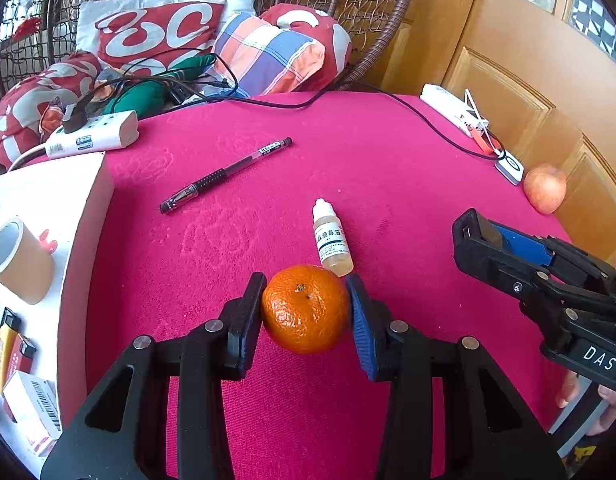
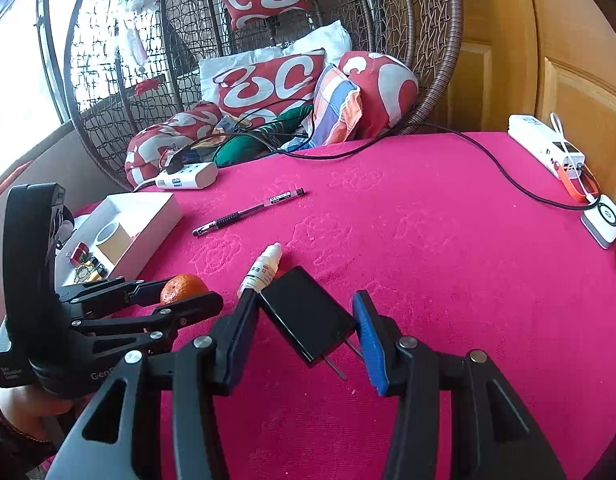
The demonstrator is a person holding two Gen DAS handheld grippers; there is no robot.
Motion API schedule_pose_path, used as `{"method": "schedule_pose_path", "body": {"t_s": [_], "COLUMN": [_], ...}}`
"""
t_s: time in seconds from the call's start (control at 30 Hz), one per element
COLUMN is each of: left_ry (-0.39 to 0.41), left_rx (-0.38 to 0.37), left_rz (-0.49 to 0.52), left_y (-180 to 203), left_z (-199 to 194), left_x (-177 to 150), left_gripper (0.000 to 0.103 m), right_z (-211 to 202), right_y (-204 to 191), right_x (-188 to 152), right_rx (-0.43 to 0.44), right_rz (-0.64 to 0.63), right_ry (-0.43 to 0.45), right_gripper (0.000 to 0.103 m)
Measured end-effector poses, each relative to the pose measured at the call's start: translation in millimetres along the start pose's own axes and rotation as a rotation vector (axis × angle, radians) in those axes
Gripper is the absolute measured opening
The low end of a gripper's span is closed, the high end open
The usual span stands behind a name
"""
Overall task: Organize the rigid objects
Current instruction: 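Carry the orange with the left tool while the right tool carries the black charger to the tray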
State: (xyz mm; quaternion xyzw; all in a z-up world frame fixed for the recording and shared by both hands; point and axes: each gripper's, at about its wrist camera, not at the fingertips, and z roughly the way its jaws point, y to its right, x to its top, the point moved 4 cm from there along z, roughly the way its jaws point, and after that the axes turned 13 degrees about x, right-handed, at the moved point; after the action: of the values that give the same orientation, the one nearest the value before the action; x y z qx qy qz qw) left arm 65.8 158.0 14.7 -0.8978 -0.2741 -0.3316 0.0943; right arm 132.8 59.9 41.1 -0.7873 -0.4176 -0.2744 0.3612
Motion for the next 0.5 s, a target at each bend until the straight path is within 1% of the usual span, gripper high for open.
{"method": "schedule_pose_path", "body": {"t_s": [0.13, 0.3, 0.5], "left_ry": [0.013, 0.032, 0.074], "left_rx": [-0.009, -0.017, -0.019], "left_rz": [-0.004, -0.016, -0.043], "left_y": [-1.8, -6.6, -21.8], "left_z": [-8.9, -22.0, -45.5], "left_x": [-0.9, -2.6, -4.4], "left_gripper": [0.040, 0.040, 0.040], "right_z": [-5.6, -12.6, -21.4], "right_y": [-7.3, -21.8, -46.0], "right_x": [0.1, 2.5, 8.1], "right_rx": [0.011, 0.014, 0.031], "right_rz": [0.006, -0.017, -0.056], "right_ry": [0.014, 0.029, 0.048], "right_gripper": [0.048, 0.048, 0.048]}}
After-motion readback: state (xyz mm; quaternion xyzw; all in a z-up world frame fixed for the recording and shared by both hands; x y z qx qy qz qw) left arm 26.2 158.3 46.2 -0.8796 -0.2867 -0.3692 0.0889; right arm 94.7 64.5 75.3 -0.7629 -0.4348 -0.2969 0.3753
